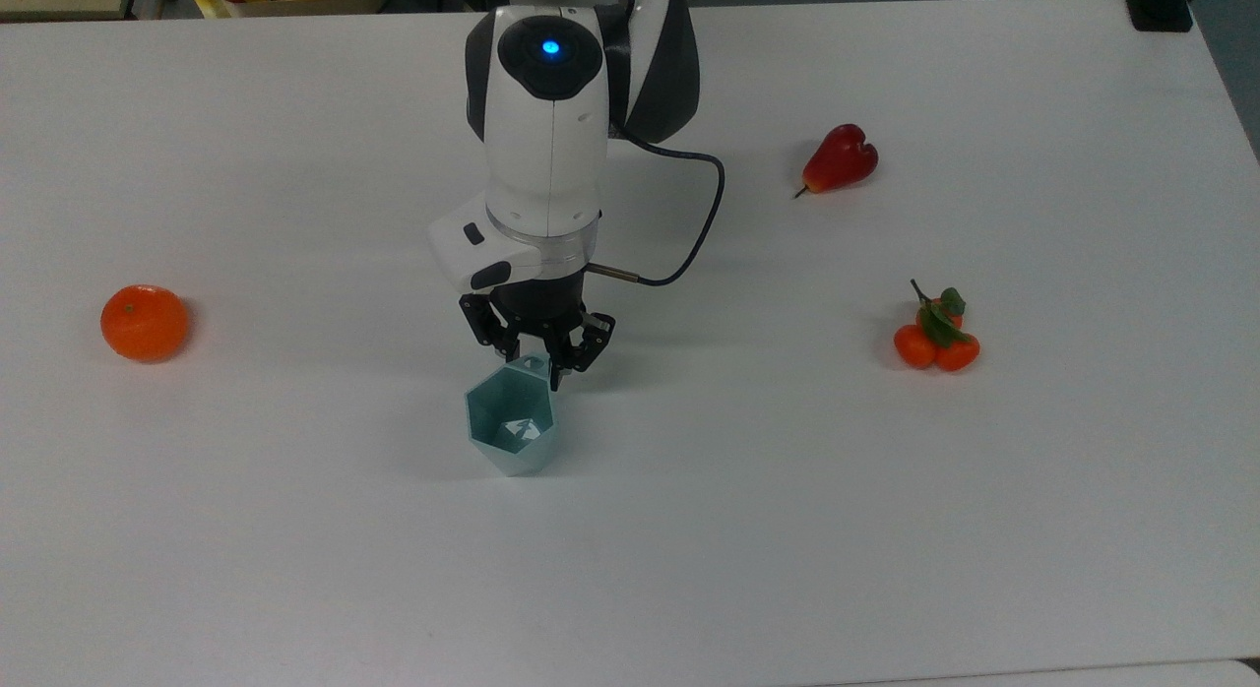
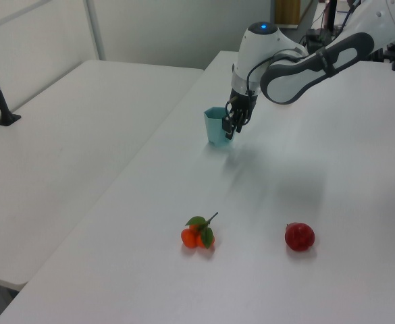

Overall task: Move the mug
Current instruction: 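Close the gripper on the teal mug's rim, then lift the teal mug and carry it toward the orange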

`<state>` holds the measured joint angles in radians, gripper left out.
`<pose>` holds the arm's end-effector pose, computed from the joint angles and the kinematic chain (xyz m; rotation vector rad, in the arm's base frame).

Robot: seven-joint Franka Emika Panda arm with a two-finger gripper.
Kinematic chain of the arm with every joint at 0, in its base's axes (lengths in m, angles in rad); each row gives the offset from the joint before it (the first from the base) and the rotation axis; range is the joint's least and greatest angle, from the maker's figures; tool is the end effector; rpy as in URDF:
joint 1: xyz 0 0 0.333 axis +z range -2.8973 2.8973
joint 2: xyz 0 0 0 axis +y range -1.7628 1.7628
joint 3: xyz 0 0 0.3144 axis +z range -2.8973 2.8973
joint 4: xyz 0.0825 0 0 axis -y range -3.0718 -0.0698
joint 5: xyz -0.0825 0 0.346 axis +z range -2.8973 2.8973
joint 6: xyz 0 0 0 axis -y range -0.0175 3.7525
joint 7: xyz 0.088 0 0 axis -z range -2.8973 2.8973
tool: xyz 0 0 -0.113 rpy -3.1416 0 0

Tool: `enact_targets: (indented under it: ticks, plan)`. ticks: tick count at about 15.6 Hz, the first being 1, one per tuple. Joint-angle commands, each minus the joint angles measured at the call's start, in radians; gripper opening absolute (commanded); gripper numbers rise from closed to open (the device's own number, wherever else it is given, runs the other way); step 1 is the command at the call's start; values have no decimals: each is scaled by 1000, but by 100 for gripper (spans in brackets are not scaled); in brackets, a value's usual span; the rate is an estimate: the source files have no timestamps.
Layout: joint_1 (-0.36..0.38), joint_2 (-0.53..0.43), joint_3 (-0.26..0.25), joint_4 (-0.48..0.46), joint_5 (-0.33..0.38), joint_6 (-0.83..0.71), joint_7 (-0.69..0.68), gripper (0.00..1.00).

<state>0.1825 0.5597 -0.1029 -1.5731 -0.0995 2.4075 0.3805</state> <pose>0.6858 0.0658 0.3579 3.0283 -0.3237 0.4575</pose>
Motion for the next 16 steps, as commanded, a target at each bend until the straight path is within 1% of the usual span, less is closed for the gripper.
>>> enact_targets:
  ticks: [1, 4, 6, 8, 10, 12, 16]
  plan:
    - [12, 3, -9, 7, -28, 15, 23, 21]
    - [12, 3, -9, 7, -32, 18, 23, 12]
    - [12, 2, -9, 7, -32, 18, 23, 8]
    - [14, -27, -9, 1, -40, 10, 20, 8]
    - [14, -85, -9, -40, -49, 1, 21, 8]
    - [8, -168, -9, -108, -51, -13, 18, 8]
    - [2, -340, -9, -246, -51, -91, 8, 9]
